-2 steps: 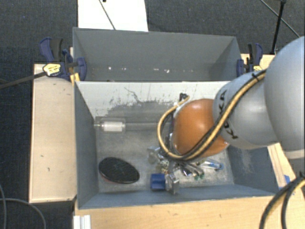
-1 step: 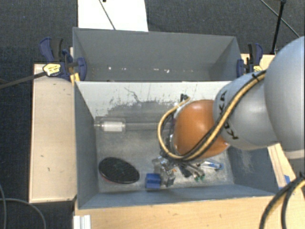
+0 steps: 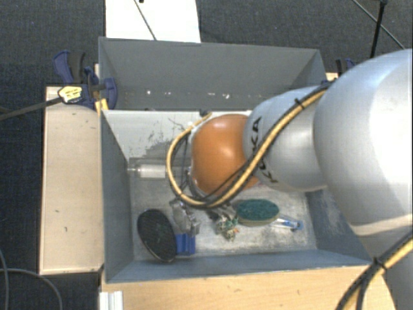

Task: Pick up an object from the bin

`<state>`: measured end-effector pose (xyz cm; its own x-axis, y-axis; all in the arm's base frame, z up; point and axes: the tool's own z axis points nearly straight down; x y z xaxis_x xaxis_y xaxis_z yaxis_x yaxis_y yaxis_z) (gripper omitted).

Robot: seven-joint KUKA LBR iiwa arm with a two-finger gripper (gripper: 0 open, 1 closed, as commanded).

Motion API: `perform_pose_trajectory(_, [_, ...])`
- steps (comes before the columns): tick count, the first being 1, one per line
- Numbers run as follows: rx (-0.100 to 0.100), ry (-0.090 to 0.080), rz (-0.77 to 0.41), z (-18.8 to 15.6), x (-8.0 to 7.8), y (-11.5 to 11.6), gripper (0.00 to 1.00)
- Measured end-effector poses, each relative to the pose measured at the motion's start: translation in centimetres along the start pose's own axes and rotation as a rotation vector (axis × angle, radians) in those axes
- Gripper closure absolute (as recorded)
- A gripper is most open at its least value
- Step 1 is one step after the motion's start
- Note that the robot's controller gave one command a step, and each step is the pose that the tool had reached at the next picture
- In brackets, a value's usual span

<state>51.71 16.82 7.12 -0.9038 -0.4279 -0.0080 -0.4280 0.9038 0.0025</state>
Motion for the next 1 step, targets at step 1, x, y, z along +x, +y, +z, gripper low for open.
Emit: perform_pose_trajectory(1, [0.006,-0.010,0.009,-0.23,-0.14,-0.55,0.00])
